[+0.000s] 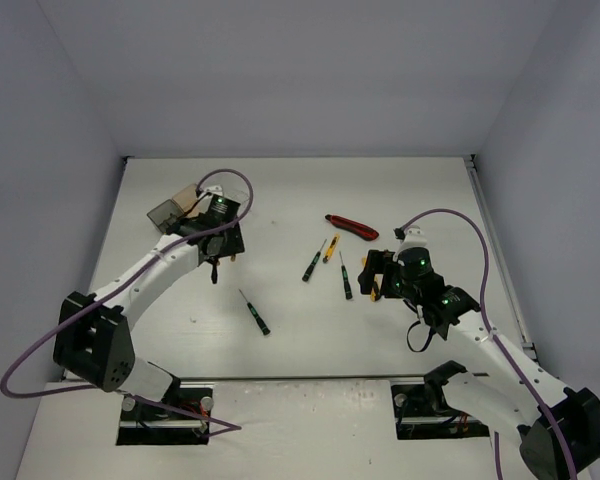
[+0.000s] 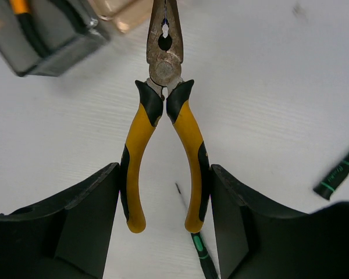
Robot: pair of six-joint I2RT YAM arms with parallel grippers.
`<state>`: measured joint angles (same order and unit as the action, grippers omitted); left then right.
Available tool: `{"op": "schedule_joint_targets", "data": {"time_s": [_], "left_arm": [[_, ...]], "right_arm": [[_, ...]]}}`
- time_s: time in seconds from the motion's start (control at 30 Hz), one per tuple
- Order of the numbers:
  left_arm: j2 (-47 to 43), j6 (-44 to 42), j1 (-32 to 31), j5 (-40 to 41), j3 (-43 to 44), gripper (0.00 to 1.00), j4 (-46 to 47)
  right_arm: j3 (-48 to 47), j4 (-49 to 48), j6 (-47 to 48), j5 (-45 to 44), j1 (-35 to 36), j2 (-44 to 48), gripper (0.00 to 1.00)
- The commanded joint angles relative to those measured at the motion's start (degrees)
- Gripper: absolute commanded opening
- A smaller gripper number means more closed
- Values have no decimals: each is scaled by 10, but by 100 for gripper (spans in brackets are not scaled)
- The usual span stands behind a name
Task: Sort the tools into containers
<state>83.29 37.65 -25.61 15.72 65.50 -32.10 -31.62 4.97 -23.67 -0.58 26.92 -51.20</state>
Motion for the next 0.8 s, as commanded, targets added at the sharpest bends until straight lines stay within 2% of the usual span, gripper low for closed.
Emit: {"op": "schedule_joint_targets", "data": {"time_s": [0.0,0.3,0.47,0.77], "left_arm": [[-30,14,70,45,47,0,-9],[64,5,170,23,128,0,-44],[127,15,182,1,165,0,-56],[172,31,206,-27,178,2,-58]], "right_arm": [[-12,-26,8,1,-2,0,89],[-6,-27,7,1,-2,5,89],[-6,-26,6,1,-2,6,89],[-5,-27,6,1,-2,7,89]]}}
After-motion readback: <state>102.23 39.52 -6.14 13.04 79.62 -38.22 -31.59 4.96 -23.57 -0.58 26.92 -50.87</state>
